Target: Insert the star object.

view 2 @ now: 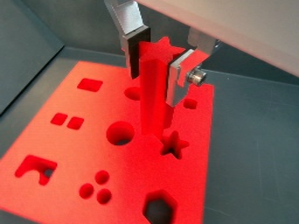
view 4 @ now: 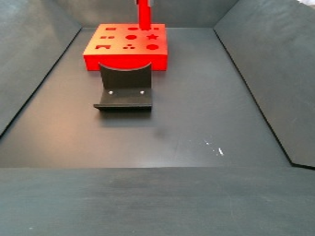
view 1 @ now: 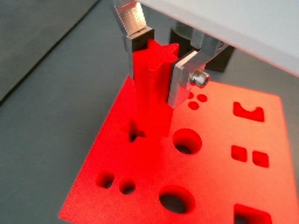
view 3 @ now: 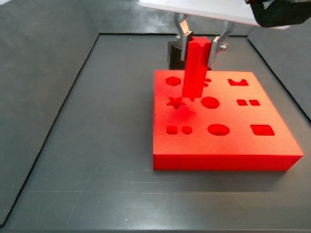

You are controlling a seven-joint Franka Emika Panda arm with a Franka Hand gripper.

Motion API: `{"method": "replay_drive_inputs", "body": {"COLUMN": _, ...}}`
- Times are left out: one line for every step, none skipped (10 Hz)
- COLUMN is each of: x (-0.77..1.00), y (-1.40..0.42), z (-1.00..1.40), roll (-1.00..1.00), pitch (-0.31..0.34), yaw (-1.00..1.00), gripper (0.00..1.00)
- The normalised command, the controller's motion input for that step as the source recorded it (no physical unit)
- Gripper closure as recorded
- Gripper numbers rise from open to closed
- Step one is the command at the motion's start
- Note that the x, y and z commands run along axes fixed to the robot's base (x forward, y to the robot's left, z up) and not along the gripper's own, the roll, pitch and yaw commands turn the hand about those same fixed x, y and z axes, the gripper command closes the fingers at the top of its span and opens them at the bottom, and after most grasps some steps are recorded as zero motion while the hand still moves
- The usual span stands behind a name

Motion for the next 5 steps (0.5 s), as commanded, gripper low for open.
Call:
{"method": "replay_drive_inputs", "body": {"x": -0.06, "y": 0.01, "z": -0.07, "roll": 0.14, "pitch": -0.107, "yaw": 0.21, "gripper": 1.0}}
{"method": "replay_drive_inputs", "body": {"x": 0.0, "y": 0.0, "z": -0.09, "roll": 0.06, "pitch": -0.084, "yaw": 0.08, "gripper": 1.0}}
{"method": "replay_drive_inputs", "body": {"x": 0.14, "y": 0.0, "z": -0.22, "roll": 0.01, "pitch": -0.034, "yaw": 0.0, "gripper": 1.0}}
{"method": "replay_drive_inputs", "body": {"x": 0.0, "y": 0.03, "z": -0.34, "roll": 0.0, "pitch": -0.073, "yaw": 0.0, "gripper": 1.0}}
{"method": "replay_drive_inputs", "body": {"x": 0.0, "y": 0.07, "z": -0.35, "roll": 0.0, "pitch": -0.091, "yaw": 0.05, "gripper": 1.0}}
